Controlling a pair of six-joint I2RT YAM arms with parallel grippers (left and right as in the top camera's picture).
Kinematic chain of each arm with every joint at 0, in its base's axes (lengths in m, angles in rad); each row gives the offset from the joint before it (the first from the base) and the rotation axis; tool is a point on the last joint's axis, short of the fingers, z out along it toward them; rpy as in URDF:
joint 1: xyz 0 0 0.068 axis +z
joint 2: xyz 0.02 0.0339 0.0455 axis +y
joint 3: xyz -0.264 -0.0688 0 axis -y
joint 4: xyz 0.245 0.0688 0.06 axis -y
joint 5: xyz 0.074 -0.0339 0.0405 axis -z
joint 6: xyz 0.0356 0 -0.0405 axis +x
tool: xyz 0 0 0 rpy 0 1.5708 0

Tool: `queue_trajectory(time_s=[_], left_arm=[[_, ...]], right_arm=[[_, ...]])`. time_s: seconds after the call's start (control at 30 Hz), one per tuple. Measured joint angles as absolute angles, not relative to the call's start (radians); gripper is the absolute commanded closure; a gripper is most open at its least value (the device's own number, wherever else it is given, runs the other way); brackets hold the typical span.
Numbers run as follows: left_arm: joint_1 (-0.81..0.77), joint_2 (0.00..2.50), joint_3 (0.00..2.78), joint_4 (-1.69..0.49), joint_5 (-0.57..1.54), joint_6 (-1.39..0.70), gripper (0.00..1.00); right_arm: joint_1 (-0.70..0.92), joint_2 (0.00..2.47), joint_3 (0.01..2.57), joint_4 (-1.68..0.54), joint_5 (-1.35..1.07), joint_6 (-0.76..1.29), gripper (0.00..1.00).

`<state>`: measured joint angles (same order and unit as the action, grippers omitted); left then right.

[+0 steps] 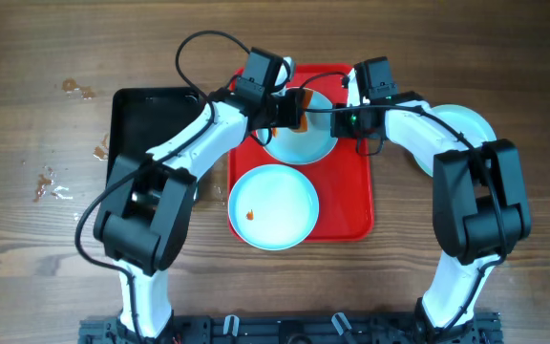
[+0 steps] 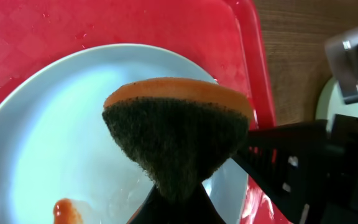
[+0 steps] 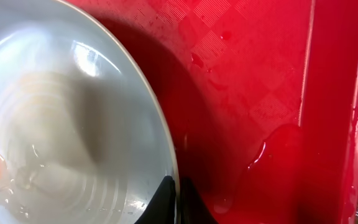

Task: Clean dirty plates on tray and stack at the side
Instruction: 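Bring sponge over the top plate held by right gripper and scrub it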

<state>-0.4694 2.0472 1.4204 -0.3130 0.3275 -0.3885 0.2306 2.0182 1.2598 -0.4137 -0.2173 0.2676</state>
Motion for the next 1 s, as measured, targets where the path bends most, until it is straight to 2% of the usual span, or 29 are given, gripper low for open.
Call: queue_trajectory(time_s=[0.57,0.77,1.0], left_arm=[[-0.477,2.141,1.456,-0.492,0.260,-0.470,0.96],[-0.479,2.141,1.491,-0.609,0.165,-0.474,0.96],[-0.473,2.165,1.599,-0.821,-0.049,-0.474,0.96]], right_arm=[[0.233,2.018,1.261,-0.428,-0.228,0.268,0.96],[0.233,2.018,1.262,-0.432,-0.229,0.268,0.96],[0.236,2.018,1.263,-0.440,-0.244,0.268,0.96]])
